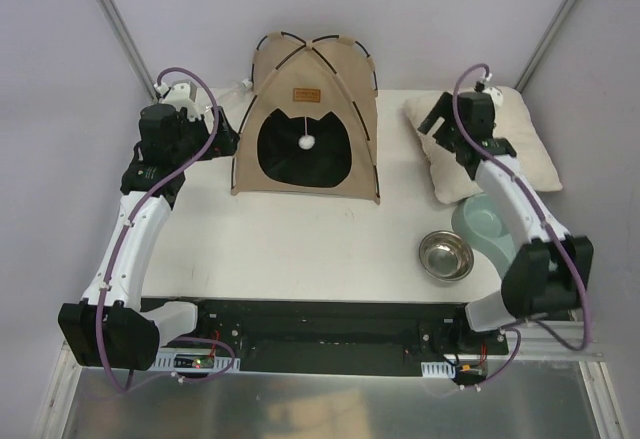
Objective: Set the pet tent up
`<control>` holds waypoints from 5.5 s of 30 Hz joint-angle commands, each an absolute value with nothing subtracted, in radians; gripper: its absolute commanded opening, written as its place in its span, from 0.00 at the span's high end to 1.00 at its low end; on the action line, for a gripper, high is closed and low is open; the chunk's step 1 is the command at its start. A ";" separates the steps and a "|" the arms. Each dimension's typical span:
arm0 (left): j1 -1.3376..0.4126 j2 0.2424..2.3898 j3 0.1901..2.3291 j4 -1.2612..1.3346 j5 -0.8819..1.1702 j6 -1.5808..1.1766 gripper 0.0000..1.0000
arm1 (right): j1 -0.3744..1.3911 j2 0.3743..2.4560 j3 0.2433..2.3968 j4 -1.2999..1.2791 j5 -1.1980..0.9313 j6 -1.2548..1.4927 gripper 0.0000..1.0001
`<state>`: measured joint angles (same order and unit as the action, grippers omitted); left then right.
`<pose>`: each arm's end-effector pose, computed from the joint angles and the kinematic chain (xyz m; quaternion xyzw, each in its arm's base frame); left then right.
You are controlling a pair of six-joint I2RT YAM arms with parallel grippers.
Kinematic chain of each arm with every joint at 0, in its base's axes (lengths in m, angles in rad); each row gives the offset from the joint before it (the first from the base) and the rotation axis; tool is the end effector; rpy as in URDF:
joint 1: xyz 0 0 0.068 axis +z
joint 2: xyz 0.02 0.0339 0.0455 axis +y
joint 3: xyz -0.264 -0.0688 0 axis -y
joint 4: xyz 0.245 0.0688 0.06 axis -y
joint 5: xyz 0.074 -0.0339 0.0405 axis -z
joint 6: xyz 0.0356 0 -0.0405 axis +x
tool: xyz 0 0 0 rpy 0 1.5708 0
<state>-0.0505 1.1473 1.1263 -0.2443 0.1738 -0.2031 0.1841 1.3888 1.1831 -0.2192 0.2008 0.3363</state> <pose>0.2623 -0.0194 0.3804 -0.0078 0.7931 -0.1449 0.5915 0.3193 0.0522 0.3369 0.1177 0.8295 0.0574 0.5429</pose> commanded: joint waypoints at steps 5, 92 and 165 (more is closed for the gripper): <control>-0.043 1.106 1.167 -0.175 0.259 -0.239 0.01 | 0.104 2.035 1.901 -0.556 0.227 -0.105 0.01; -0.046 1.373 0.942 0.233 0.391 -0.155 0.91 | 0.449 1.334 1.494 -0.210 -0.703 0.497 1.00; -0.083 1.454 1.063 0.118 0.433 -0.172 1.00 | 0.681 1.517 1.224 -0.282 0.397 0.362 0.02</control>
